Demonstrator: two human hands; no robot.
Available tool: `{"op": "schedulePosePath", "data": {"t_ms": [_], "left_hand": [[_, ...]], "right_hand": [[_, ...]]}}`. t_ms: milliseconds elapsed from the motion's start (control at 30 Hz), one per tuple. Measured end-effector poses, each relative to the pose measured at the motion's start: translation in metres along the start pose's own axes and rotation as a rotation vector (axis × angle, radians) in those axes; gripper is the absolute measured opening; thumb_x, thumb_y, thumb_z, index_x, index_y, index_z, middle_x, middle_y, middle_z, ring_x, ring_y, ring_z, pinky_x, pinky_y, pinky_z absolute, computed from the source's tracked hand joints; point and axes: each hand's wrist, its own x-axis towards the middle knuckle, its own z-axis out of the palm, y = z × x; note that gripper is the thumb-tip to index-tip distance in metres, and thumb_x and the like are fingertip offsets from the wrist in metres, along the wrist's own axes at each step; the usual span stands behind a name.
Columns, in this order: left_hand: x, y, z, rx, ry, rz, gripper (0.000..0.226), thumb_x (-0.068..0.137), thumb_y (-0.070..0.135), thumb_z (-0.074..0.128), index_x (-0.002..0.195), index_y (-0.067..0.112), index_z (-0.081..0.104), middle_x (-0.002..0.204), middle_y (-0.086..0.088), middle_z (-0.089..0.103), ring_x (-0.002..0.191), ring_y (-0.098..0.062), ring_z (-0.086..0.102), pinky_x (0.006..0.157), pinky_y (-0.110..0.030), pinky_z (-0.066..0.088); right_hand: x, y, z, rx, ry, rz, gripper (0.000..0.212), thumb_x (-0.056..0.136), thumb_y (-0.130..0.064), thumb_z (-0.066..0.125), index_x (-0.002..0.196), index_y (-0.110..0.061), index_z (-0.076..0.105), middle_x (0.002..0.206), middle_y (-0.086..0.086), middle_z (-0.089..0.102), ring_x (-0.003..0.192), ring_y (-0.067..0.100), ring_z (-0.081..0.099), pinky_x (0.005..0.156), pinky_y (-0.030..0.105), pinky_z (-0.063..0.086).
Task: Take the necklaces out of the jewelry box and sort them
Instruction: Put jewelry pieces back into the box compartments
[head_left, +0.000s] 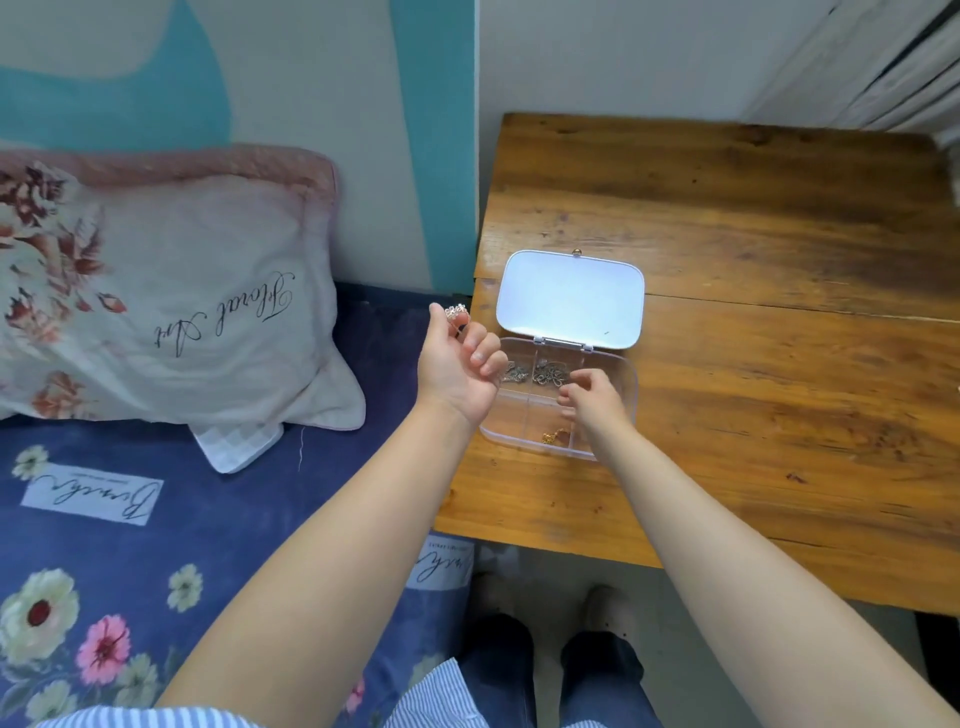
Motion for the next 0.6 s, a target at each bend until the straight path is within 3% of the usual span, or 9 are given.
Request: {"op": "schedulePosePath", "data": {"t_ms": [67,133,233,300,467,533,600], "left_hand": [[0.001,-0.002,-0.003,-0.029,0.022,-0.019,0.05,0.097,0.045,0.027,0.059,0.016,0.042,0.034,0.005,0.031,0.028,-0.008,0.027,0.03,-0.015,0.019],[0.002,-0.003,0.0,-0.085,-0.003,-0.032,0.05,0.097,0.044,0.028,0.059,0.015,0.043,0.034,0.004,0.032,0.028,-0.009,0.028,0.03,-0.015,0.021],[0.0,0.002,0.009,-0.14,-0.087,-0.041,0.051,0.097,0.042,0.028,0.057,0.015,0.045,0.035,0.003,0.033,0.028,-0.009,0.029,0.029,-0.015,0.023],[-0.002,0.006,0.015,-0.157,-0.125,-0.044,0.052,0.097,0.04,0.027,0.055,0.014,0.045,0.036,0.003,0.033,0.028,-0.009,0.03,0.029,-0.015,0.023],[-0.008,0.013,0.022,-0.213,-0.133,-0.037,0.051,0.098,0.038,0.025,0.057,0.012,0.042,0.035,0.002,0.033,0.027,-0.009,0.03,0.029,-0.015,0.023],[-0.01,0.021,0.021,-0.232,-0.137,-0.007,0.051,0.098,0.036,0.025,0.056,0.011,0.042,0.034,0.002,0.033,0.027,-0.01,0.031,0.029,-0.015,0.024],[-0.011,0.032,0.017,-0.246,-0.14,0.031,0.052,0.098,0.034,0.025,0.055,0.011,0.042,0.034,0.001,0.033,0.027,-0.011,0.031,0.029,-0.014,0.025]], "right_hand": [[0.001,0.009,-0.003,-0.29,-0.037,-0.077,0.028,0.091,-0.003,0.038,0.116,-0.003,0.05,0.116,0.016,0.058,0.091,0.026,0.055,0.066,0.026,0.045],[0.0,0.013,-0.006,-0.38,-0.053,-0.122,0.03,0.09,-0.003,0.037,0.115,-0.005,0.054,0.124,0.014,0.058,0.099,0.022,0.054,0.079,0.024,0.04],[-0.004,0.017,-0.011,-0.395,-0.075,-0.18,0.03,0.088,-0.002,0.038,0.111,-0.006,0.057,0.122,0.014,0.06,0.113,0.025,0.054,0.094,0.031,0.04],[-0.009,0.018,-0.012,-0.4,-0.145,-0.262,0.031,0.088,-0.003,0.043,0.117,-0.009,0.053,0.123,0.012,0.059,0.116,0.024,0.052,0.096,0.031,0.041],[-0.02,-0.005,0.015,-0.305,-0.45,-0.396,0.063,0.083,-0.013,0.061,0.135,-0.033,0.032,0.145,-0.007,0.036,0.129,0.01,0.034,0.106,0.03,0.027],[-0.02,-0.016,0.03,-0.32,-0.507,-0.421,0.048,0.083,-0.015,0.061,0.126,-0.029,0.047,0.144,-0.008,0.035,0.13,0.008,0.032,0.106,0.028,0.024],[-0.019,-0.024,0.038,-0.344,-0.516,-0.389,0.013,0.086,-0.016,0.058,0.095,-0.022,0.064,0.135,-0.002,0.047,0.12,0.011,0.043,0.1,0.027,0.03]]}}
